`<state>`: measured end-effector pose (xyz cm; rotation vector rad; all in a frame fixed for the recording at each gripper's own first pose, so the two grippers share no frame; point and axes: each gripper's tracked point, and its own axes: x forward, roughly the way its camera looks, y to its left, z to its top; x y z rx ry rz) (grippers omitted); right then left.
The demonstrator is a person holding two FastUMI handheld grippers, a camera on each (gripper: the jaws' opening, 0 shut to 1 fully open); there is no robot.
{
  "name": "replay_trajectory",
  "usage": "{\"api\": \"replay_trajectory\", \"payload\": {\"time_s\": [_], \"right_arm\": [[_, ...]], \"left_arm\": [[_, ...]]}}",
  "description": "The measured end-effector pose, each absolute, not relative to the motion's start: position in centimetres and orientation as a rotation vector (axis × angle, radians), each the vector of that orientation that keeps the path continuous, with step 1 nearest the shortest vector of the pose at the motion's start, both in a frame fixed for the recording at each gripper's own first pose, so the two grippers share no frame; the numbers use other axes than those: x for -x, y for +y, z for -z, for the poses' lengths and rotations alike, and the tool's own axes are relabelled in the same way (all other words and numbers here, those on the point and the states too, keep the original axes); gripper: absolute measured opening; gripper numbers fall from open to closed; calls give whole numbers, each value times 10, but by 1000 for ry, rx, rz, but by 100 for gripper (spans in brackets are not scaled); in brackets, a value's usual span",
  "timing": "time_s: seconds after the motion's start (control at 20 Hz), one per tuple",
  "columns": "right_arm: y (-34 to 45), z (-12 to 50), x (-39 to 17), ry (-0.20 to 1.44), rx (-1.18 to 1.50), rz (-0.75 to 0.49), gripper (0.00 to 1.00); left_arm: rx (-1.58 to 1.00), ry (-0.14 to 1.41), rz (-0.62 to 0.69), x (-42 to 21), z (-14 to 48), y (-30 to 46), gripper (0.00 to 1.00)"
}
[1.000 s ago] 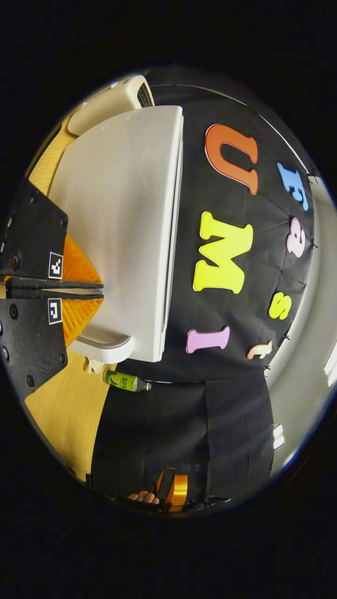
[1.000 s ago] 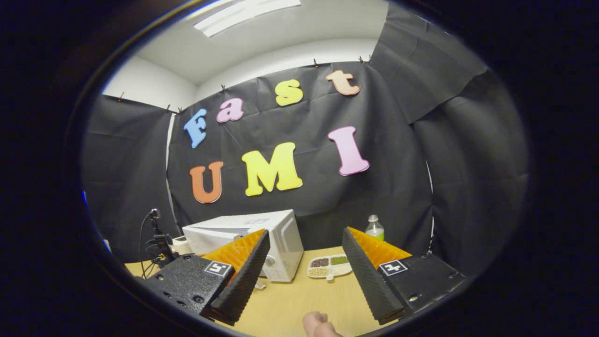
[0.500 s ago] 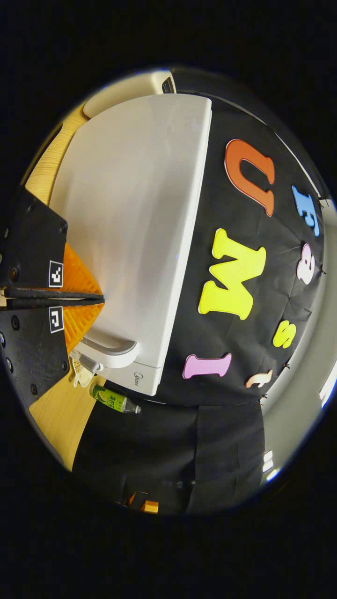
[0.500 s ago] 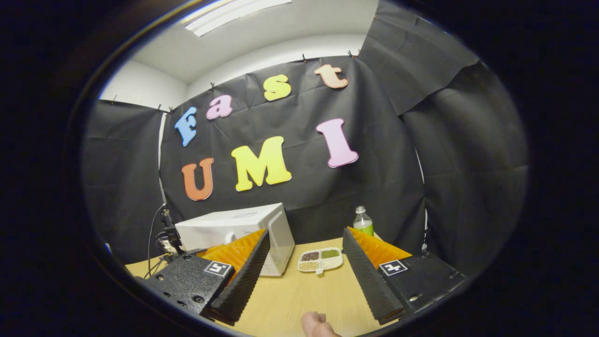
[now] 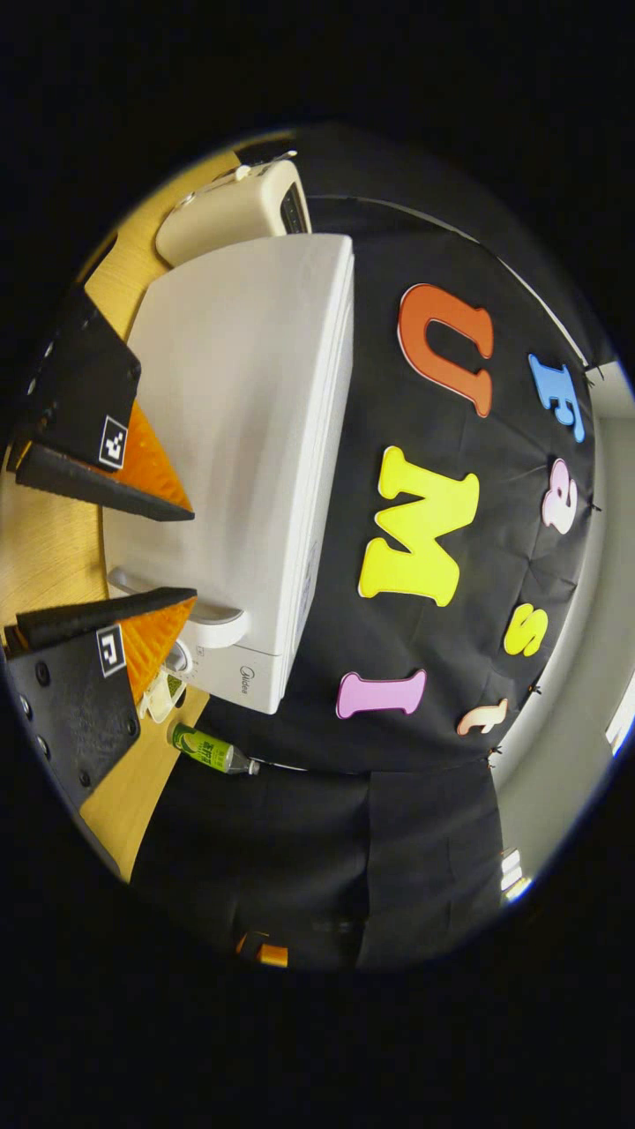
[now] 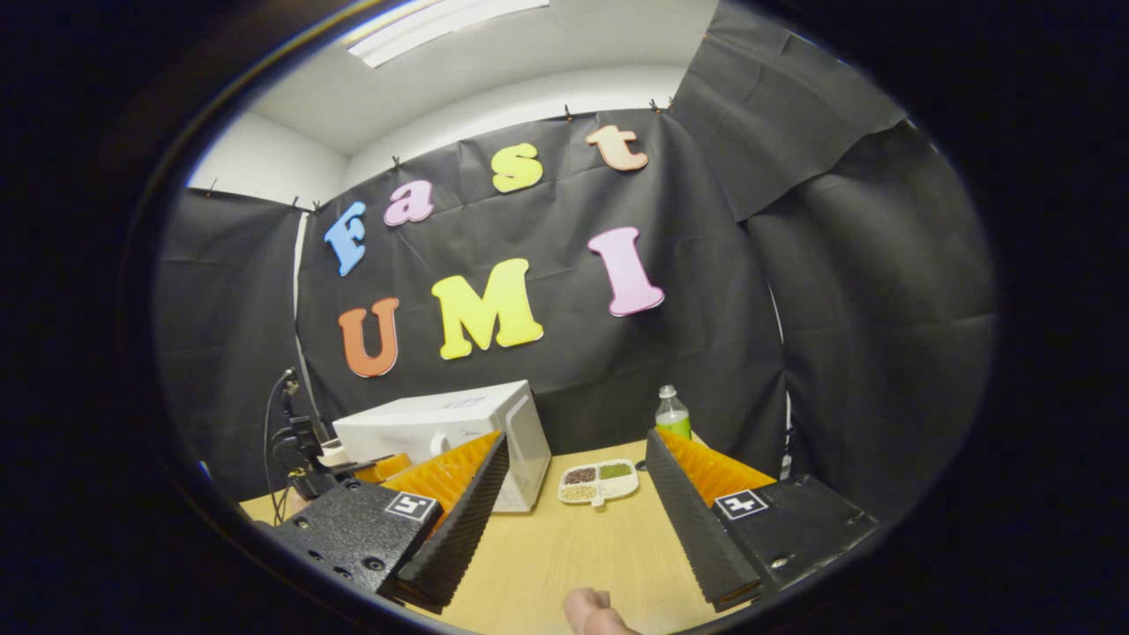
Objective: Open the microwave oven with the left hand, put the food in, and close the microwave oven.
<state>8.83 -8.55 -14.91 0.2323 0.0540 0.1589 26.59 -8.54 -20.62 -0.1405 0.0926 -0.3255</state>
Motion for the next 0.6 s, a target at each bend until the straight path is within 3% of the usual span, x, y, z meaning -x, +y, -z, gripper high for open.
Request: {"api": "replay_trajectory", "payload": {"time_s": [0.05, 0.1, 0.15, 0.6], "right_arm": [[-85, 147, -84, 55, -229, -154, 99], [-83, 144, -80, 53, -227, -150, 99], [-80, 141, -75, 54, -220, -147, 99], [-44, 92, -7, 8, -163, -140, 99]], "left_arm": [[107, 84, 275, -256, 200, -74, 70], [77, 78, 238, -243, 194, -63, 67], [54, 69, 210, -228, 184, -55, 93], [61, 50, 15, -88, 102, 20, 96]]}}
